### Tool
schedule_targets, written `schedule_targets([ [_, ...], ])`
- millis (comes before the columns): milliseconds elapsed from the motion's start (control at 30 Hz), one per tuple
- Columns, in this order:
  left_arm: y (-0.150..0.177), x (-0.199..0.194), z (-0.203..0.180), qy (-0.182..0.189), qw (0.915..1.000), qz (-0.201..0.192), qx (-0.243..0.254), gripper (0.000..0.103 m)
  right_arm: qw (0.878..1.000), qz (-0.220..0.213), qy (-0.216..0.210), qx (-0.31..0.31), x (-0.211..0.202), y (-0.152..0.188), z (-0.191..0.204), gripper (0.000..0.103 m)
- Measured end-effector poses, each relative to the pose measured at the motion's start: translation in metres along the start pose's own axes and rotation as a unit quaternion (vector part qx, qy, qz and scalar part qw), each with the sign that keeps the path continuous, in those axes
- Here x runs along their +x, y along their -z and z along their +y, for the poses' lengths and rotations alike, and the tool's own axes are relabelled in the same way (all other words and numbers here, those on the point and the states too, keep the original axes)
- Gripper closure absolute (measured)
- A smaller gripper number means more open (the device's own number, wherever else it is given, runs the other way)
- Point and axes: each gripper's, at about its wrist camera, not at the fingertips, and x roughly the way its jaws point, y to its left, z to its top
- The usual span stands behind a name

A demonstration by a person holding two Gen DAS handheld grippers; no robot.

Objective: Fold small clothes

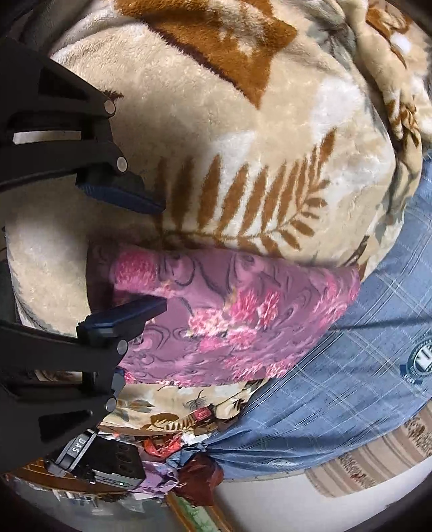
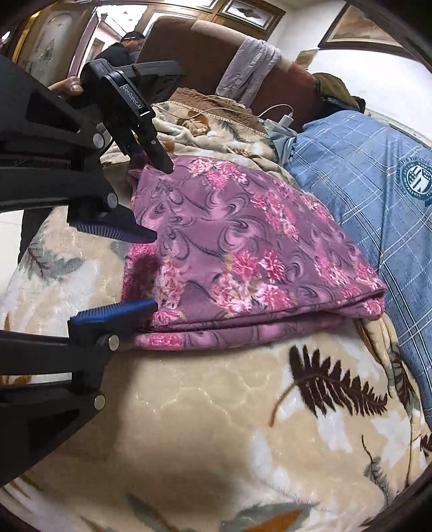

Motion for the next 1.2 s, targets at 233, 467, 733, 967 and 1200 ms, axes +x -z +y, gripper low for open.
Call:
schedule_targets([
  [233,0.001,0.000,-0.005,0.008,0.9999,-0.006,0.013,0.070,1.000,-0.006,0.014,-0.004,-0.002,0.001,0.001,0.103],
  [467,0.004,-0.001,-0.014,-0.007,0.9988,-0.017,0.046,0.084,0.999,-0.048,0.003,-0.015,-0.029,0.000,0.006,0.103],
  [733,0.007,-0.005,-0.010,-0.017,0.9990,-0.025,0.034,0.065,0.999,-0.044,0.008,0.012,-0.032,0.004,-0.011,0.102],
  [967,0.009,-0.004,-0.012,-0.028,0.9985,-0.027,0.039,0.056,0.998,-0.062,-0.013,0.021,-0.039,0.003,-0.010,0.060],
  [1200,0.010,-0.008,-0.013,-0.025,0.9984,-0.030,0.040,0.053,0.998,-0.057,-0.021,0.030,-0.035,0.001,-0.015,0.058],
])
